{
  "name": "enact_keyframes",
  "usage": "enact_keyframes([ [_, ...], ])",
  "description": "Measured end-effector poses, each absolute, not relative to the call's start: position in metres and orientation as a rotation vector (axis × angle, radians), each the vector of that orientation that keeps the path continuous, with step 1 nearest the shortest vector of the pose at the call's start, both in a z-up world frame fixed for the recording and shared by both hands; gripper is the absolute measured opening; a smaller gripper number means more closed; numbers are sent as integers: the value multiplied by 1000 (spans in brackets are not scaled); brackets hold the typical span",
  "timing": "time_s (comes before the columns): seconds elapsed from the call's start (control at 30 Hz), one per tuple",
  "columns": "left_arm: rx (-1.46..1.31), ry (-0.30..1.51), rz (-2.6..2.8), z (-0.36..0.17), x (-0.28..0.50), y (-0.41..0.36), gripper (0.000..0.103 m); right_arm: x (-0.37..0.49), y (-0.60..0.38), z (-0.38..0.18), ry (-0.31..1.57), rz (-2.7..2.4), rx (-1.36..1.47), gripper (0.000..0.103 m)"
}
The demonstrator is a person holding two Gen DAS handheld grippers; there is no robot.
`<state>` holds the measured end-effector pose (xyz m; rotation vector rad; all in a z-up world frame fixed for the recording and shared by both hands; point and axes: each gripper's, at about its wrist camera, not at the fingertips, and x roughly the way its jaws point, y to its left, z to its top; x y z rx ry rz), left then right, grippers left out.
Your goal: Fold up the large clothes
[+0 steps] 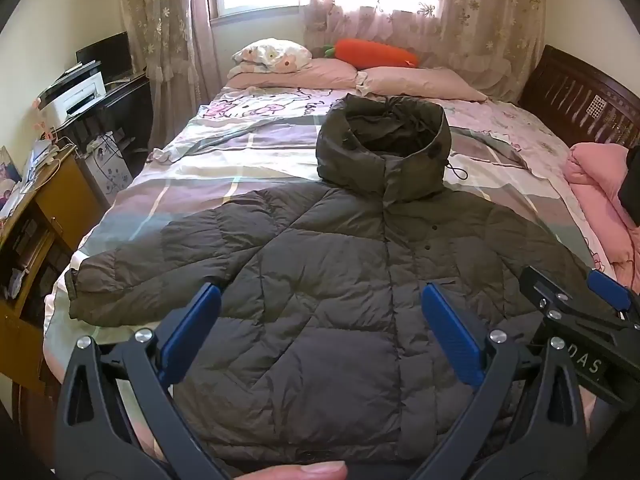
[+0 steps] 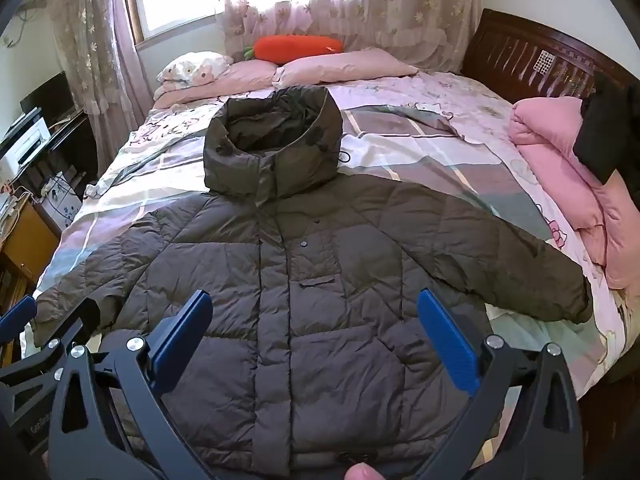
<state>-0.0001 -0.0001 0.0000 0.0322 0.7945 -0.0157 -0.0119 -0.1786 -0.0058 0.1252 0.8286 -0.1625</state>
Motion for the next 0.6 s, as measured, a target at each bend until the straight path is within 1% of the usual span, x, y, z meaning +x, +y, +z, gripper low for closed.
enact_keyframes([
  [0.6,29,799,-14,0,0,0,101,-7,-188,-10,839,-159,145,102],
])
